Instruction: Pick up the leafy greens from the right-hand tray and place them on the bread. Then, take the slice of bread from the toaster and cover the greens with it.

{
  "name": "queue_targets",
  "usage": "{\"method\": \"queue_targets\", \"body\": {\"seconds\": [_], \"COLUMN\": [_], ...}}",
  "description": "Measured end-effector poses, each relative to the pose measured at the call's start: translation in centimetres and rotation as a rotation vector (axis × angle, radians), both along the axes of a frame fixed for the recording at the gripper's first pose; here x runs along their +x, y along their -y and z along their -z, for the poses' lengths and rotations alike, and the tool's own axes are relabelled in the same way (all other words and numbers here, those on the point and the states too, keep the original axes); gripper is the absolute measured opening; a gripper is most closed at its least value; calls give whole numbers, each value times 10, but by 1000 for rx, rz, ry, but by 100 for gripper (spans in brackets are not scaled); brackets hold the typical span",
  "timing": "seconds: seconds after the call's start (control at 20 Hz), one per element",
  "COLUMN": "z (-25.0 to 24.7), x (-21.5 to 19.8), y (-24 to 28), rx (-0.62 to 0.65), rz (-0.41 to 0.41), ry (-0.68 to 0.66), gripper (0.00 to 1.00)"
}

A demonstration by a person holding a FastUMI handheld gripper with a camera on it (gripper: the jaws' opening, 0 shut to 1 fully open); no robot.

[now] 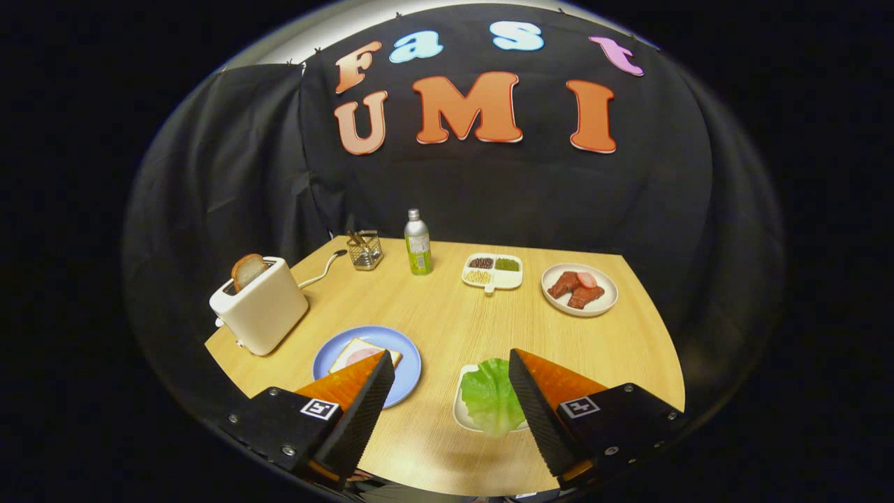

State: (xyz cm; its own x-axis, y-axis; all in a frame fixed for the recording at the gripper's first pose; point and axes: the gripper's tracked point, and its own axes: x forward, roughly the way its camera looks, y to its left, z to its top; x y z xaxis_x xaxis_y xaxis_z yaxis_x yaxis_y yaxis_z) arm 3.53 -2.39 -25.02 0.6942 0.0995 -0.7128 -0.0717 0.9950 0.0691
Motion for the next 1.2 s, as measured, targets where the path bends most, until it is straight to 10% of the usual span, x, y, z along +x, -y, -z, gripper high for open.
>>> {"method": "queue_targets", "body": {"seconds": [0.95,1.2], "z": [172,192], "x": [-11,-13], "y": [45,48], "rx": [-67,-84], "rz": [20,42], "ry": [-561,-603], "gripper": [95,79]}}
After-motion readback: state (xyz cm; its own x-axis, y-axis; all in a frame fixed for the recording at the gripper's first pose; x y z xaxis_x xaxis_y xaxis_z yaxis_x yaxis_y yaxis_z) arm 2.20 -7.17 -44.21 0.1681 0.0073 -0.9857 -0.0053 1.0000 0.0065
